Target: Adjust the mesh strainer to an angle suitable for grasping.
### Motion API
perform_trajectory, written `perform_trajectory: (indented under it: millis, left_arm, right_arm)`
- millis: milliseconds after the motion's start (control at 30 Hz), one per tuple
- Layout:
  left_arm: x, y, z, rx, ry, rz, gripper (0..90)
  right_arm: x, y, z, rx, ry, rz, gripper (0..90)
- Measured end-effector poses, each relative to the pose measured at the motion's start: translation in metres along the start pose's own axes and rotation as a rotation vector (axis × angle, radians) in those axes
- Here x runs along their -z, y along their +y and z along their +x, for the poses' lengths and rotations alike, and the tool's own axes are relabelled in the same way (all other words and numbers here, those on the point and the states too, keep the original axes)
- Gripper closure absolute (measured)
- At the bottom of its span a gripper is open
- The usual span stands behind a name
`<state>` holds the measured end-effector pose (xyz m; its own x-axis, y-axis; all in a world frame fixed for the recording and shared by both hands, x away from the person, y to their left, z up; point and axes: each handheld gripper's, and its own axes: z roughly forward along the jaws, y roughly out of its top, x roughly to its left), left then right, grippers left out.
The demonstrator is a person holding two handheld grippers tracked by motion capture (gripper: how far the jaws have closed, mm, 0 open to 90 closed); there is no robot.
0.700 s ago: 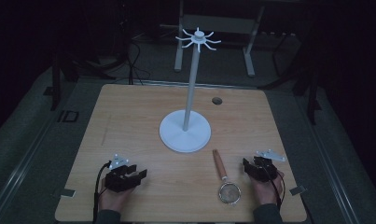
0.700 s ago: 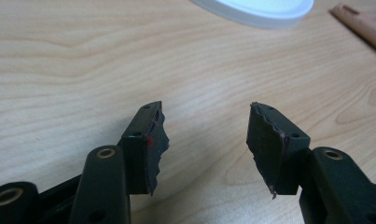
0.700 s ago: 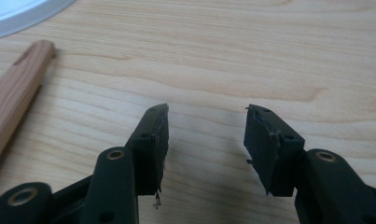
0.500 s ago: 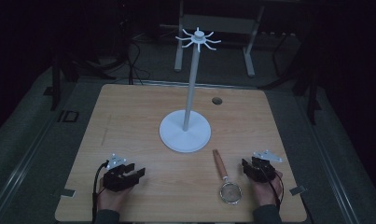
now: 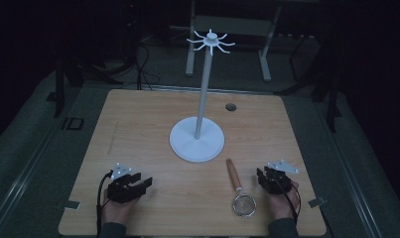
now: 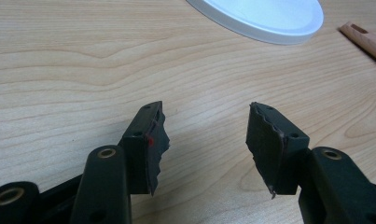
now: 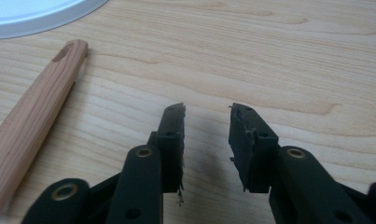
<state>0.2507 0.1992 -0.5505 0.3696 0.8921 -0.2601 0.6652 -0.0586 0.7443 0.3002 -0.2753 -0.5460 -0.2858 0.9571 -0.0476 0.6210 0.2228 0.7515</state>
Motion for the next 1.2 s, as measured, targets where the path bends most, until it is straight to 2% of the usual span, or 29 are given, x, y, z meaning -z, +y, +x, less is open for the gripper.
perform_trajectory:
  millis: [467, 1000, 1067, 1200]
  left_arm:
    - [0.002, 0.0, 0.002, 0.013, 0.001, -0.01, 46.6]
    - [0.002, -0.001, 0.004, 0.014, 0.014, -0.007, 46.9]
    - [0.002, -0.001, 0.004, 0.015, 0.014, -0.007, 46.9]
    - [0.002, -0.001, 0.004, 0.014, 0.014, -0.007, 46.9]
  right_arm:
    - [0.006, 0.009, 0.011, 0.016, 0.034, 0.029, 59.9]
    - [0.01, 0.014, 0.02, 0.027, 0.078, 0.069, 59.7]
    - [0.01, 0.016, 0.021, 0.017, 0.11, 0.074, 58.8]
    - [0.01, 0.018, 0.025, 0.028, 0.126, 0.078, 58.5]
